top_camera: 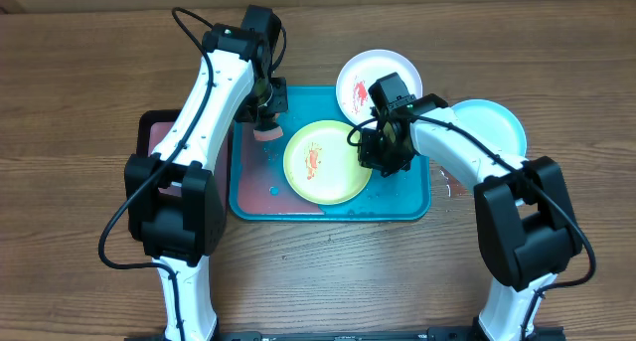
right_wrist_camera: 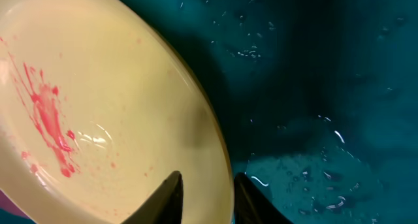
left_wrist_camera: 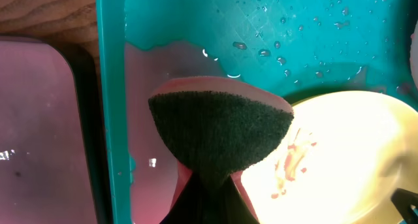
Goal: Clean dirty plates on tray and stack at the side
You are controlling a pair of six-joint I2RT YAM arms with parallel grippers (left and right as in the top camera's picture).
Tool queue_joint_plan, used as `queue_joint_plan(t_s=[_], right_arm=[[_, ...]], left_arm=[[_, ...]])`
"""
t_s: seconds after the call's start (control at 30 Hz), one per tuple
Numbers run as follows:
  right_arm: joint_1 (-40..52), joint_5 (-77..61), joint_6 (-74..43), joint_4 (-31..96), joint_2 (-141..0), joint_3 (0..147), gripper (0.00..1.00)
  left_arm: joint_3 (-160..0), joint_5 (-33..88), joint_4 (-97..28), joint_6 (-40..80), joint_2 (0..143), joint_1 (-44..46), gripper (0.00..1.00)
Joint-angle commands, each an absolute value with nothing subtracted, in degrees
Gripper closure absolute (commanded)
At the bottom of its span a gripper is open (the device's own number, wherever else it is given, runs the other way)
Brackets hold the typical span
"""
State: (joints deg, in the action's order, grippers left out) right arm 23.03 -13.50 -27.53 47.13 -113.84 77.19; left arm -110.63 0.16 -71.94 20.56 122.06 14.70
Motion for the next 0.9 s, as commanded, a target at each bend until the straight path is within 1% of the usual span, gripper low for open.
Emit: queue_joint_plan(t_s=[0.0,0.23,0.3,0.4,0.57,0.77,0.87], right_arm=[[23.3,-15.6,-28.8,46.6,-114.9,77.1,0.77],[25.2,-16.1,-30.3,43.8,-115.0,77.1,0.9],[26.3,-16.0,-31.2,42.2,-115.3,77.1,0.91],[27.8,-14.7,-34.0,40.3,-116.1,77.1,0.96],[28.3,-12.5,-39.1,39.7,-116.5,77.1,0.96],[28.4,-12.6,-39.0,38.8,-116.8,77.1,0.96],[28.4,-13.0,-39.0,38.6,-116.8,77.1,0.96]], left_arm=[[-111.8,0.0,-71.8,19.3,122.1,15.0,0.96],[-111.8,0.3,-72.0,18.5,122.1,15.0,0.96],[-111.8,1.6,-72.0,17.1,122.1,15.1,0.96],[-111.8,2.5,-72.1,16.2,122.1,15.1,0.96],[-110.4,2.6,-72.1,16.3,122.1,15.2,0.96],[-102.4,2.5,-66.9,16.2,122.1,16.6,0.96],[-97.7,3.1,-62.9,13.9,122.1,17.6,0.96]])
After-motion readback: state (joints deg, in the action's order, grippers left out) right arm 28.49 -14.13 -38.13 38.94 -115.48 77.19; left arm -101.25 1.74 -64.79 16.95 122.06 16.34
